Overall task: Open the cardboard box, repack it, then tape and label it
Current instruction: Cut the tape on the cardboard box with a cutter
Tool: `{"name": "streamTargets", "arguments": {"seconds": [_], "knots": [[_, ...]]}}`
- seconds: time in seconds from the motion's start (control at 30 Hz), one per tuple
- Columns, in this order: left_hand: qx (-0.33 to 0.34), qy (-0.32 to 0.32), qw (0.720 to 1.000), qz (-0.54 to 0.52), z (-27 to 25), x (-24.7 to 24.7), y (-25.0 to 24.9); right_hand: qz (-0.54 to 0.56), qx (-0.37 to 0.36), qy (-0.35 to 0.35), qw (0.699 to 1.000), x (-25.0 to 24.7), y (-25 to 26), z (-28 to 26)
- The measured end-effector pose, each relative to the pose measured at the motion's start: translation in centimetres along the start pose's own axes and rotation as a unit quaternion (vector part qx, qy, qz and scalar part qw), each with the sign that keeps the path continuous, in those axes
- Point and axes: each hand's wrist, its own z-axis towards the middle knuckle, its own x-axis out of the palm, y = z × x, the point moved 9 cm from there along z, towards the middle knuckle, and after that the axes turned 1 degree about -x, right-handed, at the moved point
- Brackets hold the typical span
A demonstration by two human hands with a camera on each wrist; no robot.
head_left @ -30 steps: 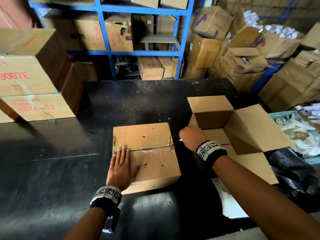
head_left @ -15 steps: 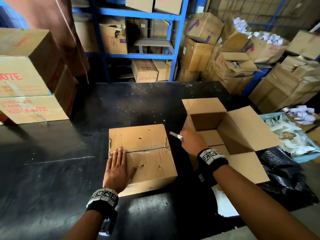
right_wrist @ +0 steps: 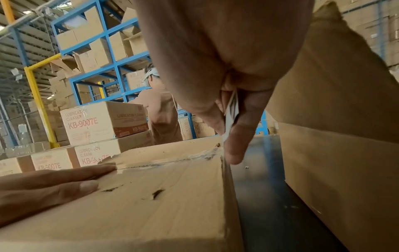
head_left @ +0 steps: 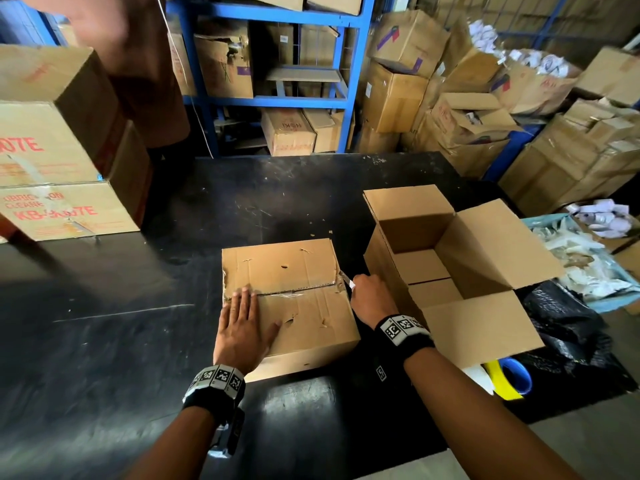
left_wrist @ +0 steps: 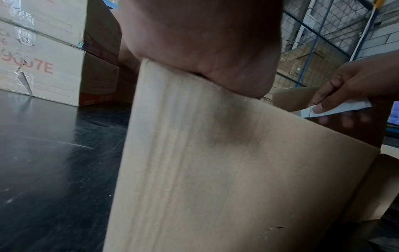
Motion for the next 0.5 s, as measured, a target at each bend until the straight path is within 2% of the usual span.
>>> {"name": "streamTargets", "arguments": {"seconds": [0.5], "knots": [[-0.015,0.009,1.000,0.002,-0.18,0.03,0.02,0.007,0.038,0.038,0.999,0.20,0.49,-0.81]]}}
